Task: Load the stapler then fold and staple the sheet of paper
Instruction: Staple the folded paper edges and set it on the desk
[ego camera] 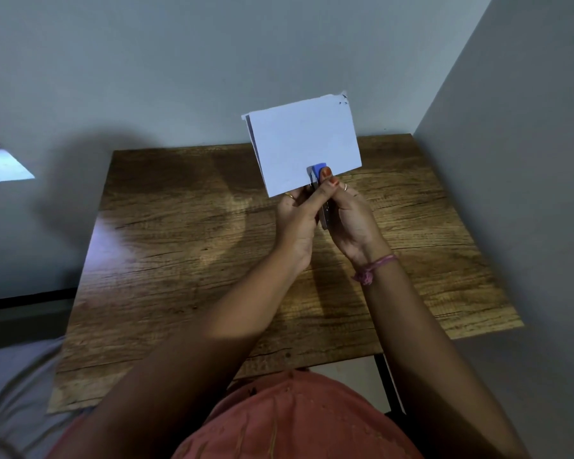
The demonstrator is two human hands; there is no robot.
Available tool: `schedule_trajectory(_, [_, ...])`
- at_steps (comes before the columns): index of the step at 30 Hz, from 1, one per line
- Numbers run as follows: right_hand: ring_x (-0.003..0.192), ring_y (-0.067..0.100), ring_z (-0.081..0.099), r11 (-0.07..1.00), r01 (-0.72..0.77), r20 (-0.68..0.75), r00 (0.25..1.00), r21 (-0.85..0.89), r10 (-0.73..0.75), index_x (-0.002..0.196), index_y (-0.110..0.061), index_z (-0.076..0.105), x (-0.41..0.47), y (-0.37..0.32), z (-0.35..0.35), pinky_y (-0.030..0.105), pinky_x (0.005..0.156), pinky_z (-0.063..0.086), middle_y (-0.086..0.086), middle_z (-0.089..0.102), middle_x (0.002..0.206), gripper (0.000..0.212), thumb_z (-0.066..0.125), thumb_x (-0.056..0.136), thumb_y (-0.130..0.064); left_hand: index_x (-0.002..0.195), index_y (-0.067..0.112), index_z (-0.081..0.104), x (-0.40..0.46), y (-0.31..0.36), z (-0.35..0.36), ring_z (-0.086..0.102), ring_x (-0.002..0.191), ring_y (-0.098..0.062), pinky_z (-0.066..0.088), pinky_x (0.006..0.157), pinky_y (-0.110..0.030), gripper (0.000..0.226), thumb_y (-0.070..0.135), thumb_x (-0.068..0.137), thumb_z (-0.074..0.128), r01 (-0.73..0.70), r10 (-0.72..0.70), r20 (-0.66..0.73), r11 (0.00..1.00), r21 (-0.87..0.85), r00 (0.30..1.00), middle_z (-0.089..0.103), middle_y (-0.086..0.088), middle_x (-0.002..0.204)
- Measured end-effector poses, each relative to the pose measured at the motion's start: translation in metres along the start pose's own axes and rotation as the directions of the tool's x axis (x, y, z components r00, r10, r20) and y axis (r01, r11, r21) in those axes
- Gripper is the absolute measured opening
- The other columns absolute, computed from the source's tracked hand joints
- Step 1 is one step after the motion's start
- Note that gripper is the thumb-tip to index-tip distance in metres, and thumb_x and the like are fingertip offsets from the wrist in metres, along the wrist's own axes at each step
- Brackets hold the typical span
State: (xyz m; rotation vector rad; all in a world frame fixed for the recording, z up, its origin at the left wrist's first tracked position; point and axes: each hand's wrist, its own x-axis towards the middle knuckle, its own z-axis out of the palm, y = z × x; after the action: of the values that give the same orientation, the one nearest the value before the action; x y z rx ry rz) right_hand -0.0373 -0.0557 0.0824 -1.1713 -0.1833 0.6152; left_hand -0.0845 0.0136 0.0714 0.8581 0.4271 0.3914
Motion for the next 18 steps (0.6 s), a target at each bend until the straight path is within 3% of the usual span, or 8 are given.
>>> schedule_trajectory(5, [0.075,0.012,0.059,0.999,0.014,-0.014,1.0,-0.033,-0.015,0.089,-0.011,0.066,-0.002,-0.001,0.001,0.022,0.058,0.044,0.004,0.063,0.082,0.014,0.059,0.091,-0.023,0.099,0.007,0.068,-0.002,0.001,0.004,0.066,0.097,-0.019,0.049,0.094,-0.036,0.016,0.013,0.084,0.07,0.024,-0.024,-0.003,0.997,-0.077,1.0,0.071,-0.009,0.099])
schedule_trajectory(8, [0.073,0.012,0.06,1.0,0.011,-0.027,1.0,-0.019,-0.012,0.082,-0.012,0.065,-0.003,-0.002,0.004,0.021,0.057,0.047,0.004,0.063,0.078,0.012,0.061,0.089,-0.021,0.096,0.007,0.069,-0.001,0.001,0.003,0.069,0.088,-0.015,0.052,0.084,-0.032,0.015,0.016,0.084,0.07,0.045,-0.045,0.0,0.997,-0.064,0.999,0.074,-0.005,0.091])
schedule_trajectory(12, [0.061,0.008,0.059,1.0,0.004,-0.077,0.997,-0.016,-0.005,0.079,-0.011,0.064,-0.004,0.0,0.008,0.018,0.048,0.045,-0.003,0.064,0.064,0.013,0.061,0.09,-0.017,0.104,0.001,0.068,0.001,0.0,0.002,0.068,0.098,-0.022,0.052,0.089,-0.036,0.026,0.019,0.085,0.068,0.084,-0.085,-0.026,0.996,-0.041,0.996,0.072,-0.014,0.105])
schedule_trajectory(18, [0.053,0.005,0.059,0.999,0.003,-0.162,0.987,-0.035,-0.009,0.082,-0.004,0.065,-0.004,0.005,0.012,0.016,0.042,0.042,-0.004,0.064,0.058,0.012,0.061,0.09,-0.013,0.092,0.008,0.071,0.003,-0.003,-0.002,0.071,0.081,-0.013,0.057,0.072,-0.026,0.009,0.014,0.086,0.067,0.105,-0.108,-0.041,0.992,-0.071,0.993,0.074,-0.004,0.087])
